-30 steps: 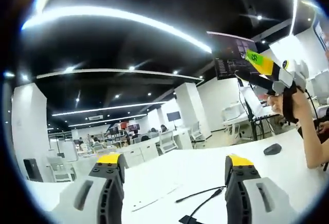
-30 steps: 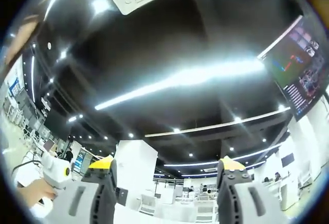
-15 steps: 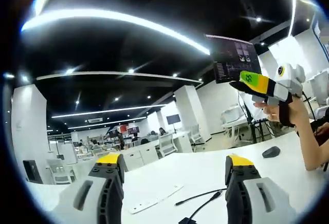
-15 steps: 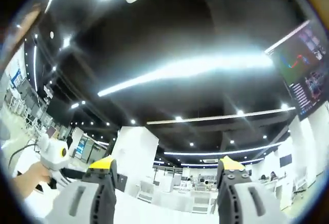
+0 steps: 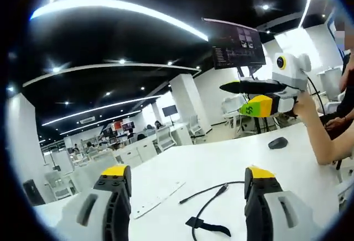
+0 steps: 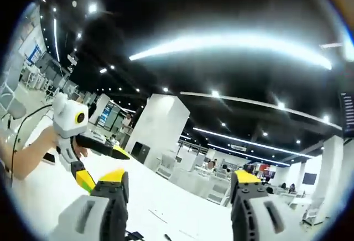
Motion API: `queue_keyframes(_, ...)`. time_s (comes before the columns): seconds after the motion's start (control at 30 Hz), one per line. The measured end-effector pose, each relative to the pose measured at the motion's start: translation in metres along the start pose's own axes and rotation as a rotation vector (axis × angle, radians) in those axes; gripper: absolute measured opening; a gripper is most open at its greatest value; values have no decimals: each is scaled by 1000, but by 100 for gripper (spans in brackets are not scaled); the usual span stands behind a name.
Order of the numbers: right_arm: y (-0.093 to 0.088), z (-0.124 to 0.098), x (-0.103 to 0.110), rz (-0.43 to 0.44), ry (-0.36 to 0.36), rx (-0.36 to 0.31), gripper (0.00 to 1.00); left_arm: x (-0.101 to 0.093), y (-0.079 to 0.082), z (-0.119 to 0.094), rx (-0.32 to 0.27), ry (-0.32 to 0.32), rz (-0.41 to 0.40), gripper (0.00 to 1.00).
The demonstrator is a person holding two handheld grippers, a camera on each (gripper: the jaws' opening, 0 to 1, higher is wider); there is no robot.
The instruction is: Find the charging cable on the desk, coil it up and secure with Velcro.
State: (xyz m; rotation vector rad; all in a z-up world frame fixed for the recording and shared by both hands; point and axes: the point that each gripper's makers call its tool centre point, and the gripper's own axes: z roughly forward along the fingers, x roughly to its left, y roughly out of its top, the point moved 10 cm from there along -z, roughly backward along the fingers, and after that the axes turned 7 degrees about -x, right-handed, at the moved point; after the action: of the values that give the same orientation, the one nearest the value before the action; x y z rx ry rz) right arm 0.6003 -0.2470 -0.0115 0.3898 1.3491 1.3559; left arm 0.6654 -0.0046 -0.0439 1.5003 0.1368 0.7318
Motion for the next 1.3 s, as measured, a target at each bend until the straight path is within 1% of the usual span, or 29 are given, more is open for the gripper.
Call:
queue_keyframes(0.07, -4, 0, -1, -4, 9, 29, 75, -1, -1, 1, 7, -1, -7, 85)
queue_keyframes(0.17, -10, 0, -5, 3, 10, 41, 75, -1, -4, 1, 31, 5, 1, 85)
queue_keyframes(0.23, -15, 0, -6, 5, 35, 62, 75, -2, -8, 1, 55, 2, 17, 85)
queue_keyframes(0.33, -24, 1, -6, -13, 93, 122, 72, -2, -11, 4, 80, -2, 22, 85)
queue_keyframes(0.47, -32, 5, -6, -17, 103, 160, 72, -3, -15, 6, 89, -17, 12, 85)
queue_keyframes(0.53, -38, 6, -4, -35, 144, 199, 71, -3, -17, 7, 103, -29, 14, 85)
queue_keyframes(0.6, -43, 8, -2, -29, 160, 218, 70, -3, -20, 7, 122, -33, 14, 85)
queue_keyframes(0.67, -46, 9, -1, -24, 167, 227, 69, -2, -22, 7, 137, -36, 18, 85)
queue_keyframes(0.77, -49, 10, -2, -13, 173, 242, 68, -3, -28, 7, 182, -51, 36, 85)
queue_keyframes(0.9, -57, 9, 0, -1, 212, 278, 67, -3, -34, 9, 229, -67, 43, 85)
queue_keyframes(0.97, -60, 9, 1, -1, 224, 298, 67, -4, -37, 9, 271, -67, 60, 85)
queue_keyframes(1.0, -62, 10, 2, -3, 231, 302, 68, -4, -38, 9, 281, -72, 68, 85)
queue_keyframes(1.1, -65, 11, 3, 5, 242, 310, 68, -4, -40, 9, 292, -75, 68, 85)
queue_keyframes(1.13, -67, 11, 5, 13, 259, 314, 70, -3, -40, 9, 290, -76, 67, 84)
queue_keyframes(1.17, -73, 12, 7, -1, 277, 333, 70, -3, -43, 8, 307, -81, 79, 84)
queue_keyframes(1.23, -78, 14, 4, -3, 276, 350, 71, -1, -46, 10, 322, -76, 75, 84)
queue_keyframes(1.3, -82, 15, 4, 3, 278, 366, 71, -1, -50, 11, 330, -87, 66, 85)
